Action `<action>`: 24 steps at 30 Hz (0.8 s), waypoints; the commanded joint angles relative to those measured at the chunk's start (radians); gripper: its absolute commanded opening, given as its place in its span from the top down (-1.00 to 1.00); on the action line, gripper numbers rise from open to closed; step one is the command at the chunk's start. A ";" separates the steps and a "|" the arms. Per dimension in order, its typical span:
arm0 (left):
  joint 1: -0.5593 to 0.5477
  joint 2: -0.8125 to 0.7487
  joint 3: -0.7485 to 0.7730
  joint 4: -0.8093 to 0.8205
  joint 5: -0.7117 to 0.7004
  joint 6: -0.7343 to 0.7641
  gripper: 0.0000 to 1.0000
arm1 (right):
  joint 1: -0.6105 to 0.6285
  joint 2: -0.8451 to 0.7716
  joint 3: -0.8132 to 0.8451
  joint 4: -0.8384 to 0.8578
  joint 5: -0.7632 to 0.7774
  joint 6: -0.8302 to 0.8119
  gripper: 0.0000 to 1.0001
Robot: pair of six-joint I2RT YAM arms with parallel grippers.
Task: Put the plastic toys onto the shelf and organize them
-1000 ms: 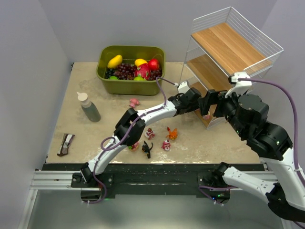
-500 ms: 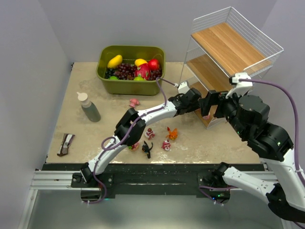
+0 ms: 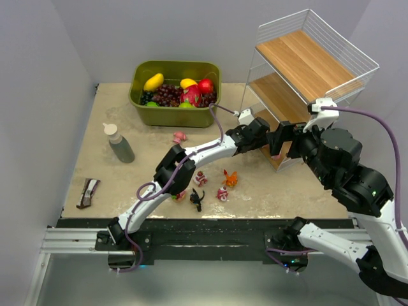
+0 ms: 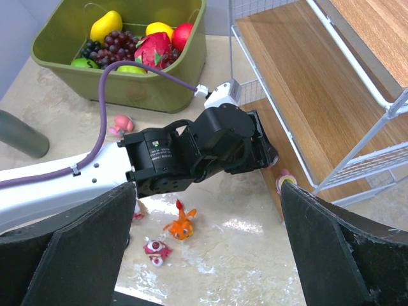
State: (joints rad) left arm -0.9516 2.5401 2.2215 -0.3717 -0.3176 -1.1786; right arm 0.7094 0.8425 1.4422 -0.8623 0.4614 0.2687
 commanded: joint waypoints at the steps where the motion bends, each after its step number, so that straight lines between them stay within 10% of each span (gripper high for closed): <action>1: -0.007 -0.009 0.033 0.020 -0.032 -0.012 -0.19 | 0.001 -0.013 -0.002 0.006 0.020 0.013 -0.98; 24: -0.009 -0.047 0.026 0.071 -0.040 -0.013 -0.25 | 0.002 -0.019 0.018 -0.017 0.014 0.015 -0.98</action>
State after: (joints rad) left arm -0.9524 2.5401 2.2215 -0.3519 -0.3187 -1.1786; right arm 0.7094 0.8291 1.4414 -0.8722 0.4610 0.2729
